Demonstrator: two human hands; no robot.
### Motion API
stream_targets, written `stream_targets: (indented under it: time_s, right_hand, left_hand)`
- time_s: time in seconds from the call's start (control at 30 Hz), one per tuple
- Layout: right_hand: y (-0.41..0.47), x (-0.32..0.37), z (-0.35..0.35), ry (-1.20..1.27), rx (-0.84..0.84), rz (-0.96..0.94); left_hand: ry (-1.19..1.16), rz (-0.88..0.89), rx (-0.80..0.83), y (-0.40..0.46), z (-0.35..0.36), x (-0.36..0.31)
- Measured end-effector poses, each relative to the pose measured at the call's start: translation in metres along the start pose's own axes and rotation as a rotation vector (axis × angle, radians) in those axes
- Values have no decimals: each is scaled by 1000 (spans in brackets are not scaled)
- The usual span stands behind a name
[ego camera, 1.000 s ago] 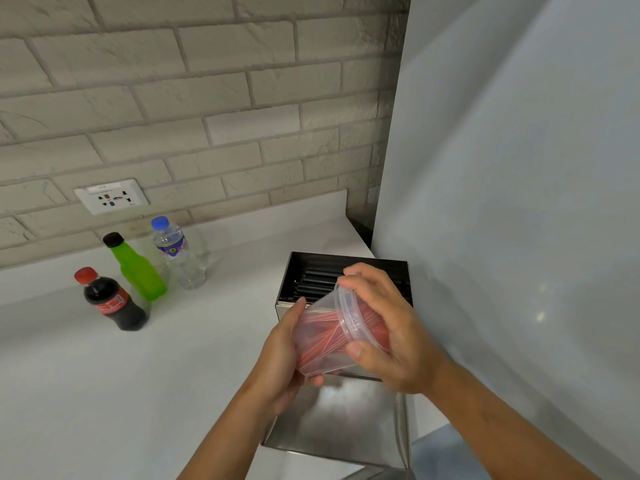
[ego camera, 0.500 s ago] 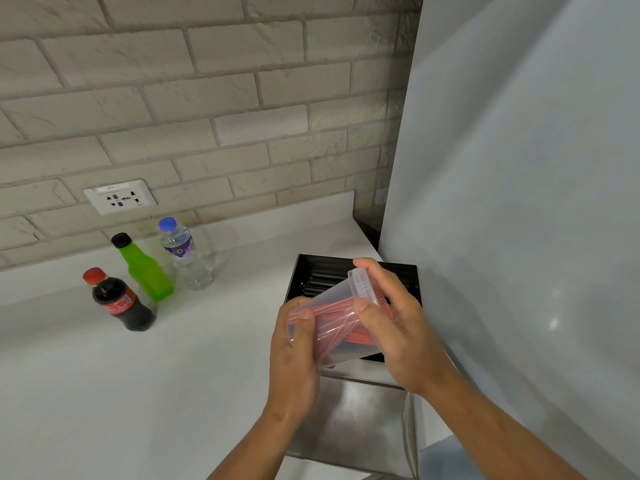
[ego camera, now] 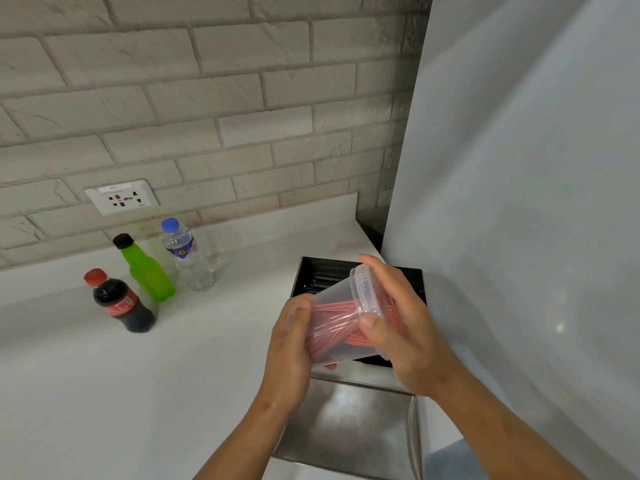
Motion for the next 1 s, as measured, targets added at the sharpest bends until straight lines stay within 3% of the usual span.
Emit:
stream_targets:
  time_s: [0.1,0.33,0.47,0.57,0.7,0.83,1.0]
  right_hand:
    - [2,-1,3,26,-40,29]
    - [2,-6,10,68,-8,100]
    - [1,-16,3,199,-14,227]
    - [-3,-24,2,137,-59,312]
    - [-7,-28,12,110,-122,376]
    - [-4,-28,31,63,-108,378]
    - [-4,-28,71,105,-45,410]
  left_hand:
    - [4,64,-47,-3,1,2]
    - [-24,33,-72,-4,-8,8]
    - [-174,-178,13,1,-15,11]
    - [-238,-280,74,2,-19,14]
    - [109,-88,-58,-1,-40,7]
    - [185,40,-218,-3,-70,-4]
    - [228,119,-156,-16,-91,-17]
Point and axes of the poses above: each hand's wrist, its own y-axis towards the middle knuckle, its own z-axis out of the palm, x = y × z, the point moved 5 cm from there along y, towards the middle knuckle, and after that the axes turned 13 degrees about -z, right-handed, at the moved point
